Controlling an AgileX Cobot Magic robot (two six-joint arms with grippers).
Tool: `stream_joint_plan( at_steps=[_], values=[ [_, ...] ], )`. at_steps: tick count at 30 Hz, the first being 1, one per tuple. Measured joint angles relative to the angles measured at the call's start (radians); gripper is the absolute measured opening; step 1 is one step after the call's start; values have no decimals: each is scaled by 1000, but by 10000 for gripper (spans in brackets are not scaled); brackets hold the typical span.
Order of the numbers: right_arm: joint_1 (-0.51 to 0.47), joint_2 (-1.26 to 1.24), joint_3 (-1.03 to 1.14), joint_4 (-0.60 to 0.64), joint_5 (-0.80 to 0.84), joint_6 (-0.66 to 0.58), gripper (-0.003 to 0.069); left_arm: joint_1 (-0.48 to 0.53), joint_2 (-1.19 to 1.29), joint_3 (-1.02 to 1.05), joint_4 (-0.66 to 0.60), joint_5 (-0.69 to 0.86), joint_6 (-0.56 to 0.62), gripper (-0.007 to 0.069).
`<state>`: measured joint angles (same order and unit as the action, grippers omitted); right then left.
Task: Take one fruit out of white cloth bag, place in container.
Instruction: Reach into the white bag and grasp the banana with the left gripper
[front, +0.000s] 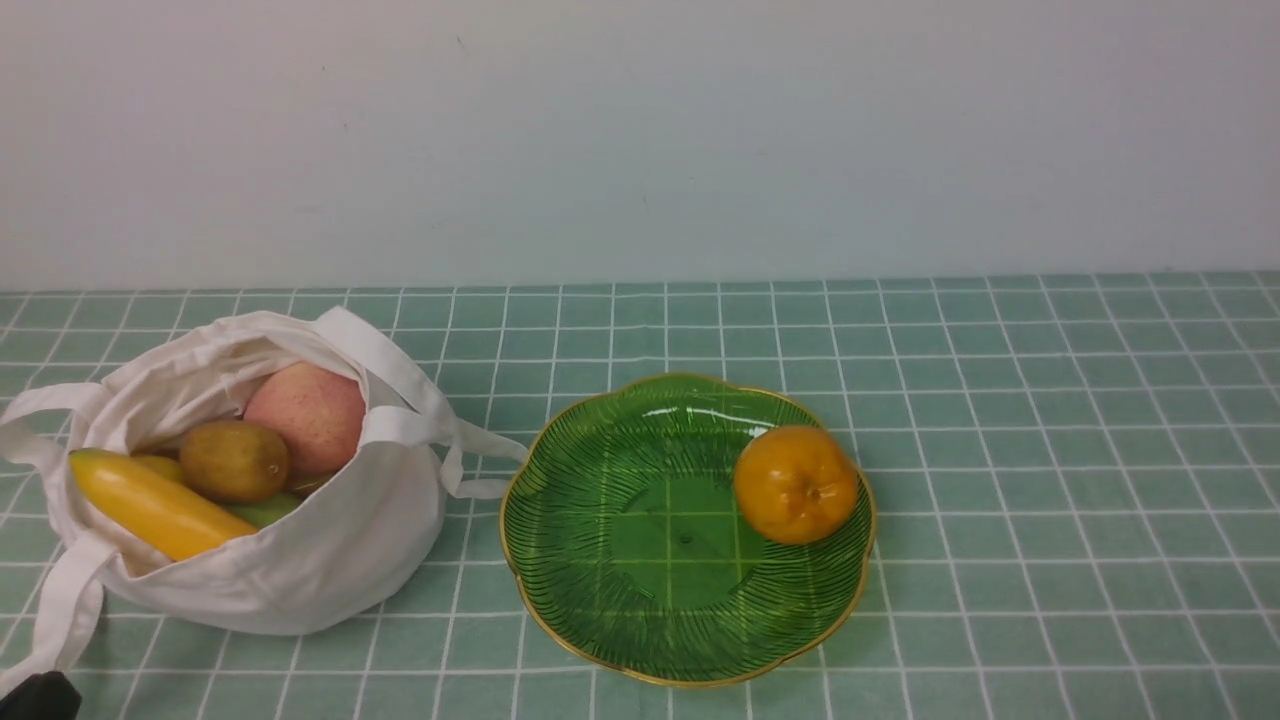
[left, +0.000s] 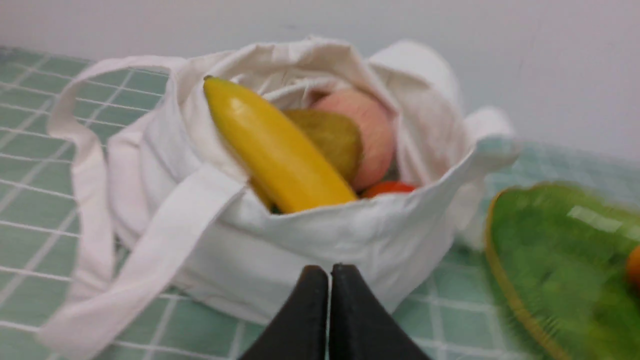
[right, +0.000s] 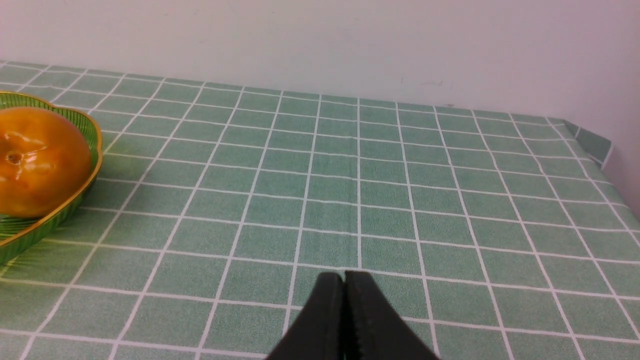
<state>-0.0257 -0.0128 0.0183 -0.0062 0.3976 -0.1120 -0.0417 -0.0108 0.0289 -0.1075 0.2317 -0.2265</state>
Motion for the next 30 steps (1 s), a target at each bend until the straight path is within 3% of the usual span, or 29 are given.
stream_joint_plan(
  at_steps=[3,7,11,13,18,21,24,26,28,30],
  values=[
    [0,0,0,0,0,0,-15,0,0,0,-124,-62,-72,-8],
    [0,0,0,0,0,0,-15,0,0,0,-183,-156,-92,-8],
    [0,0,0,0,0,0,-15,0,0,0,-247,-295,-118,-8],
    [0,0,0,0,0,0,-15,0,0,-8,-325,-422,-185,-8],
    [0,0,0,0,0,0,-15,0,0,-147,-323,-435,-242,-8],
    [0,0,0,0,0,0,-15,0,17,-291,-224,-358,-239,-8],
    [0,0,0,0,0,0,-15,0,124,-562,-33,-44,-232,-8],
    [0,0,0,0,0,0,-15,0,162,-627,1,59,-224,-8],
    [0,0,0,0,0,0,-15,0,272,-775,58,353,-151,-8],
    [0,0,0,0,0,0,-15,0,347,-851,69,542,-75,-8]
  ],
)
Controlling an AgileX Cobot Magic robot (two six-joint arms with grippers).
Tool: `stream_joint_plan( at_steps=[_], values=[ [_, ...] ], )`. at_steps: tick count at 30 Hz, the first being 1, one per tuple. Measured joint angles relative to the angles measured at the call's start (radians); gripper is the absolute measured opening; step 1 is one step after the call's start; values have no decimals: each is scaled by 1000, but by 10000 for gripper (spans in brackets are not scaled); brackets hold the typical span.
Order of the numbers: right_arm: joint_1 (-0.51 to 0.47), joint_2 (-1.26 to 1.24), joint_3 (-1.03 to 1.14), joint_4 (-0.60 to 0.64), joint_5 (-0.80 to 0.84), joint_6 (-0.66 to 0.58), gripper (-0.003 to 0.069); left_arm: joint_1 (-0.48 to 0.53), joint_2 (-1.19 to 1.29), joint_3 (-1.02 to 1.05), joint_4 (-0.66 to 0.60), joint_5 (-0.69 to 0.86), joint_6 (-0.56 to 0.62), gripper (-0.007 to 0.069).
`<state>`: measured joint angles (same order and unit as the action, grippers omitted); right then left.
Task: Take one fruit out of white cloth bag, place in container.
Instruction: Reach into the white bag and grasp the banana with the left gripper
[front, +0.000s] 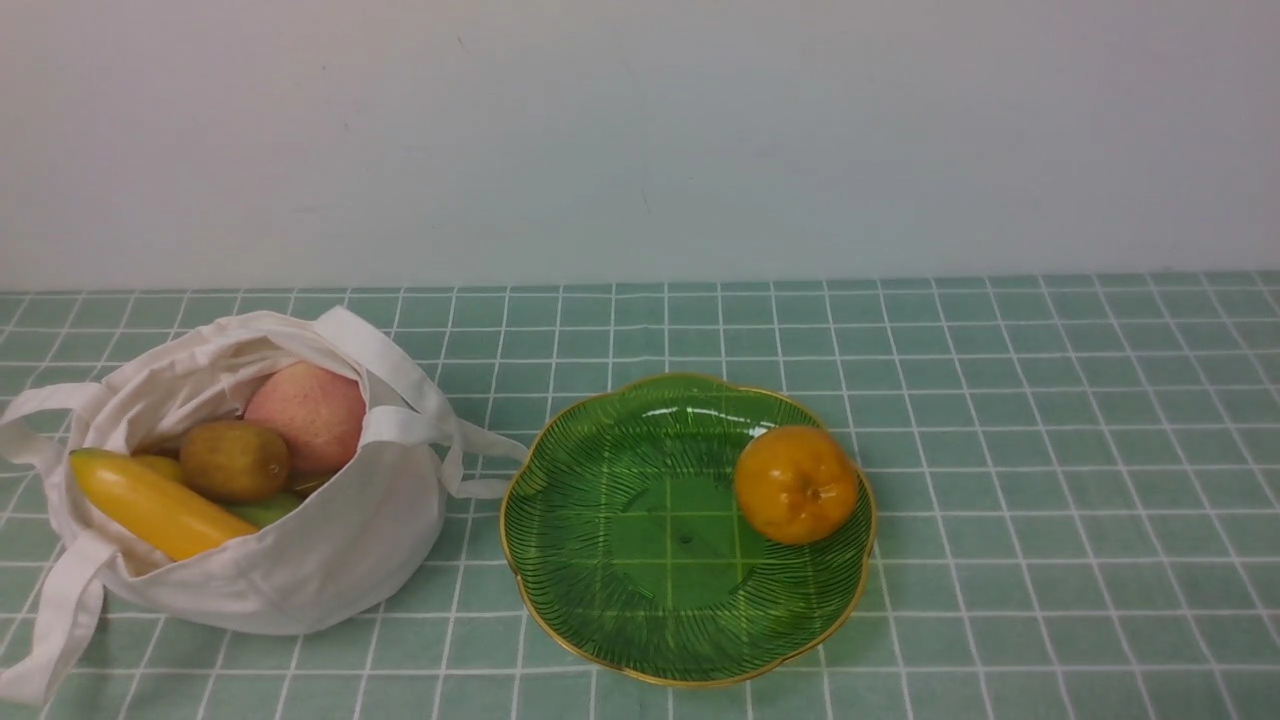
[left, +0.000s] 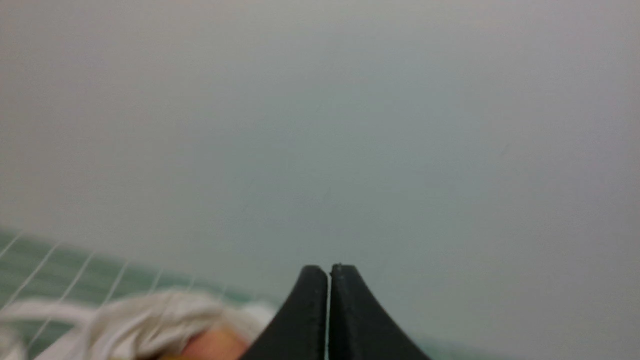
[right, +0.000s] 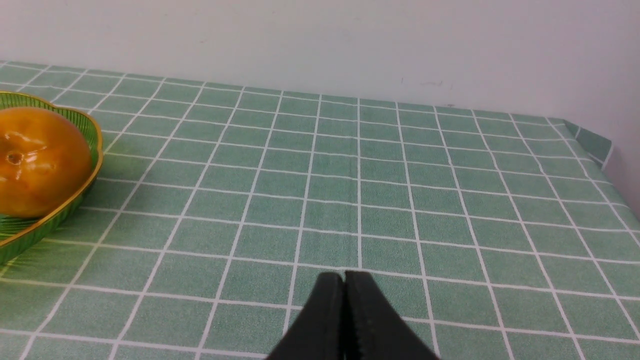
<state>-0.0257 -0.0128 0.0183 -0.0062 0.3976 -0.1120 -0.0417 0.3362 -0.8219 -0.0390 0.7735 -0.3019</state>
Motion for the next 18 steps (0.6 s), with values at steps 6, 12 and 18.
stream_joint_plan(
  at_steps=[6,12,18],
  values=[
    [0,0,0,0,0,0,-15,0,259,-126,2,458,167,-8],
    [0,0,0,0,0,0,-15,0,391,-117,-7,482,182,-8],
    [0,0,0,0,0,0,-15,0,493,-117,-17,432,182,-8]
  ],
)
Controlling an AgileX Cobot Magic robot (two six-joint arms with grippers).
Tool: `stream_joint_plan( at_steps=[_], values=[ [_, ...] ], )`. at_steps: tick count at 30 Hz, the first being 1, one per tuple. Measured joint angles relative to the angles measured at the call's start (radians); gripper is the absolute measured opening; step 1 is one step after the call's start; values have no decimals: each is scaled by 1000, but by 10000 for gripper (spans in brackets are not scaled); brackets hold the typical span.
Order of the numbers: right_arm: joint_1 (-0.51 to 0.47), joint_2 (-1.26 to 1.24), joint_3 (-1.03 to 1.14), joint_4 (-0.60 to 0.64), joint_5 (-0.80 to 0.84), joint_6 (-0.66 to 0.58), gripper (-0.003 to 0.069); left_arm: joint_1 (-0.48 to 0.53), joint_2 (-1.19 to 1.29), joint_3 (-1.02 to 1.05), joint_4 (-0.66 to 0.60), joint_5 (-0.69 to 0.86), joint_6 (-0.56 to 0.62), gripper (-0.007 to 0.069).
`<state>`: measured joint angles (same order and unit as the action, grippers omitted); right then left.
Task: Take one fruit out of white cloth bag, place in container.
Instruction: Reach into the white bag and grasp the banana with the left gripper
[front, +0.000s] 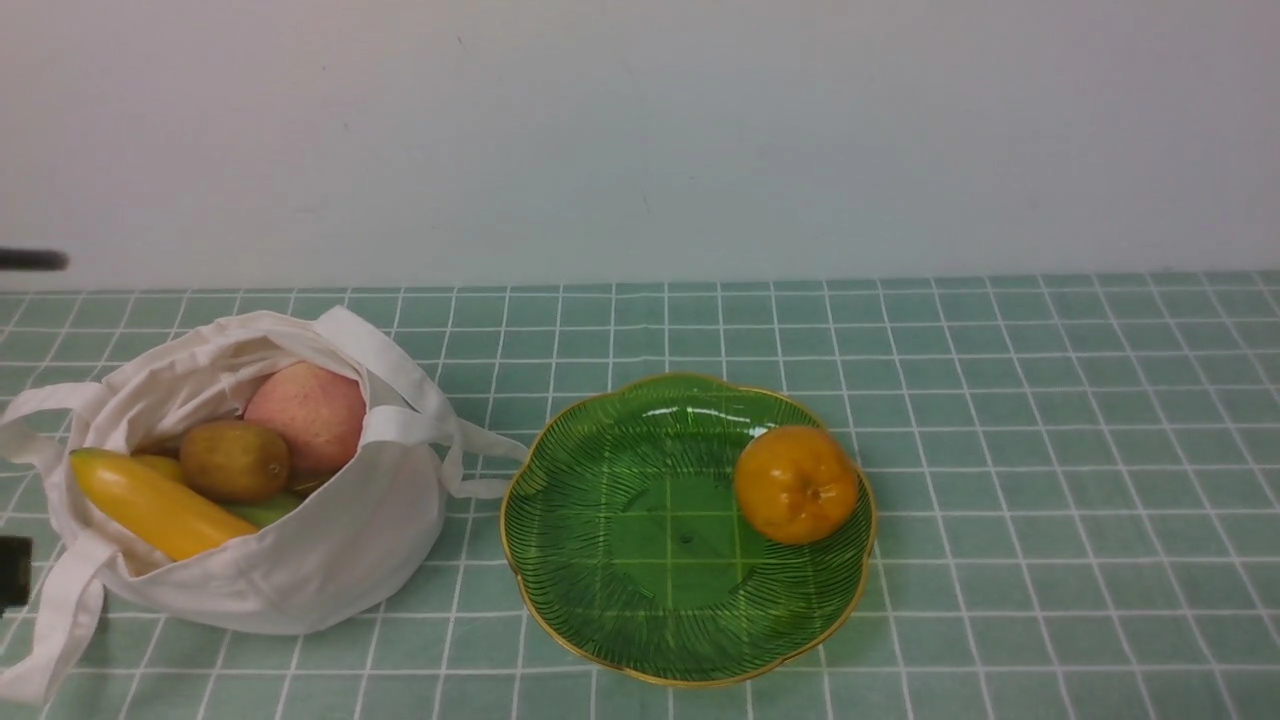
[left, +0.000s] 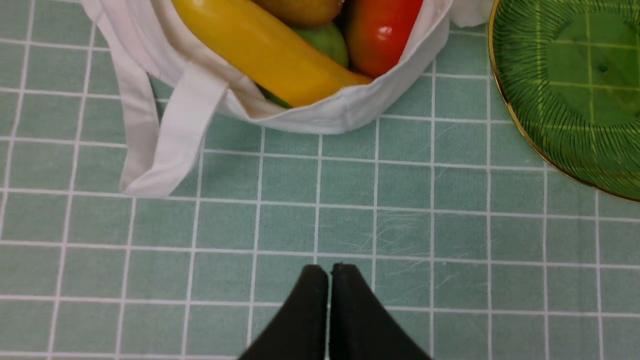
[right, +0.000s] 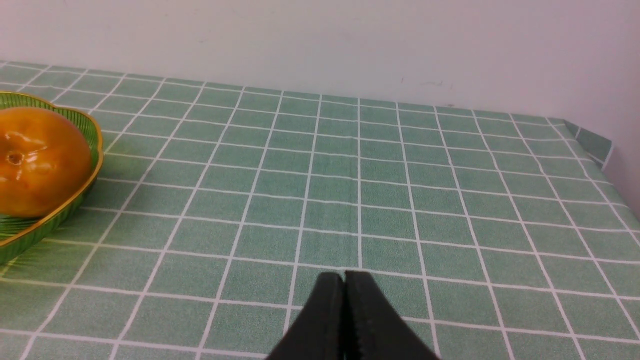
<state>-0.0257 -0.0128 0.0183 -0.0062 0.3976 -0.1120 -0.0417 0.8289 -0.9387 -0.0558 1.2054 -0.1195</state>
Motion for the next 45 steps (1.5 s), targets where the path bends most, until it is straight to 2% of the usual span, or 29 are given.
stream_joint_plan(
  at_steps=[3,12,21,26,30,31,33,37,39,45],
  values=[
    [0,0,0,0,0,0,-15,10,67,0,-13,-39,-2,-8],
    [0,0,0,0,0,0,-15,125,215,0,-138,-235,-8,-7],
    [0,0,0,0,0,0,-15,246,285,0,-135,-324,-8,13],
    [0,0,0,0,0,0,-15,256,348,0,-135,-369,-8,100],
    [0,0,0,0,0,0,-15,256,423,0,-136,-398,-20,261],
    [0,0,0,0,0,0,-15,256,426,0,-136,-400,-19,261],
    [0,0,0,0,0,0,-15,256,457,0,-132,-414,-23,365],
    [0,0,0,0,0,0,-15,256,503,0,-117,-442,-25,473],
    [0,0,0,0,0,0,-15,256,533,0,-118,-465,-26,507],
    [0,0,0,0,0,0,-15,256,589,0,-156,-515,-26,521]
  ],
)
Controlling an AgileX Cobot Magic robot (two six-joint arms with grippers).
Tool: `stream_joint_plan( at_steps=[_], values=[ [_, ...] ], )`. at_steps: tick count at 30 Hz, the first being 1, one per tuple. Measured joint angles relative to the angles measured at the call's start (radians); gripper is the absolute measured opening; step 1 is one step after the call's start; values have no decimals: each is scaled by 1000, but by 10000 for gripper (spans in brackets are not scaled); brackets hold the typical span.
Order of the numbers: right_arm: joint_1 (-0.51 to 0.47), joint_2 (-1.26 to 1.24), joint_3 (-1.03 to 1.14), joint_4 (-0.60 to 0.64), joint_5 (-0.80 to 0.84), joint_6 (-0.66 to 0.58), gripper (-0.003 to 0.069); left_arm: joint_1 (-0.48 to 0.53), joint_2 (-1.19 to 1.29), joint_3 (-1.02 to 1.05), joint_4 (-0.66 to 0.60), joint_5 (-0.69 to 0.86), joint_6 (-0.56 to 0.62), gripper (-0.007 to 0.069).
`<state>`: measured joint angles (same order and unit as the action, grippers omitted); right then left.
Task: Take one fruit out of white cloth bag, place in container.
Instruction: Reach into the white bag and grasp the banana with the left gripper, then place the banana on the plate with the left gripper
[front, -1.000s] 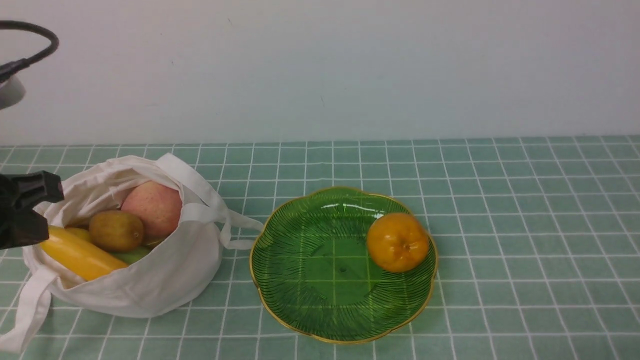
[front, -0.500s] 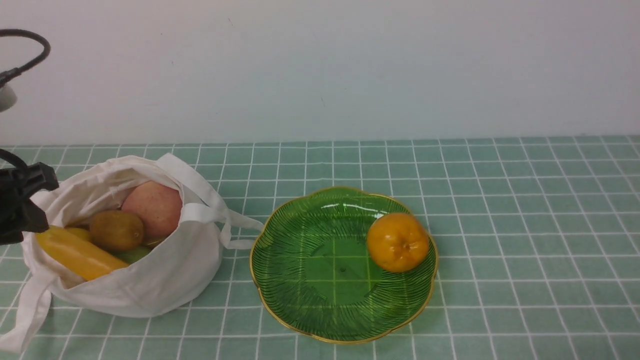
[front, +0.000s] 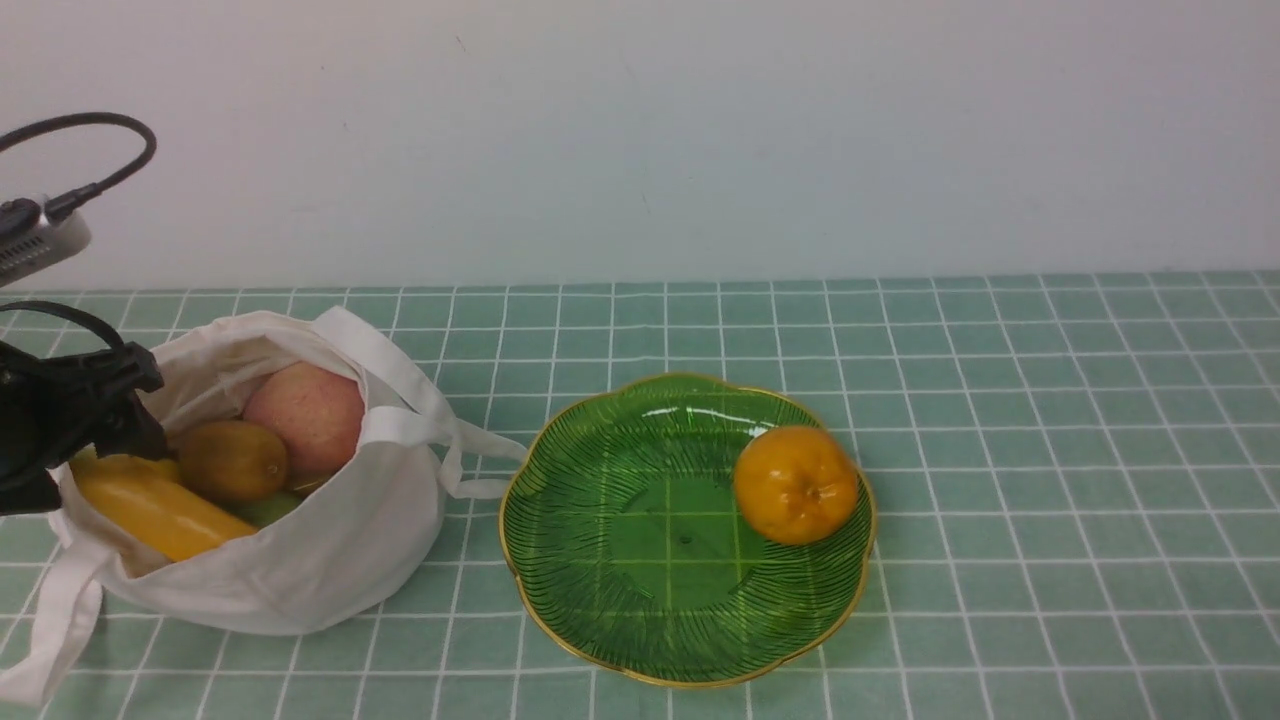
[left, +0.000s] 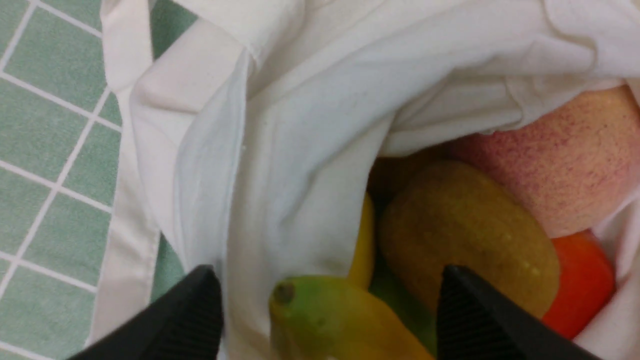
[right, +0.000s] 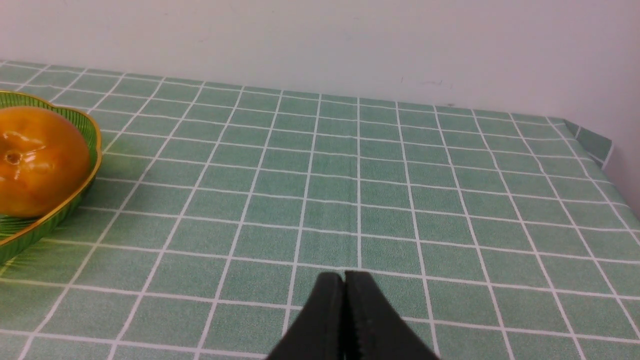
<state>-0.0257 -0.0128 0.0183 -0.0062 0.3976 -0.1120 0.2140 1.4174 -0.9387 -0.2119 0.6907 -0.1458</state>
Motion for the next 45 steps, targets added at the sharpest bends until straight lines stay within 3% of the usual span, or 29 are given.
stream_joint_plan(
  at_steps=[8,16,33,45],
  values=[
    [0,0,0,0,0,0,-15,1,11,0,-24,-18,0,504],
    [0,0,0,0,0,0,-15,1,-8,-15,-40,-7,5,221],
    [0,0,0,0,0,0,-15,-6,-214,-68,-81,49,87,201],
    [0,0,0,0,0,0,-15,-6,-336,-101,-411,79,337,193]
  ],
)
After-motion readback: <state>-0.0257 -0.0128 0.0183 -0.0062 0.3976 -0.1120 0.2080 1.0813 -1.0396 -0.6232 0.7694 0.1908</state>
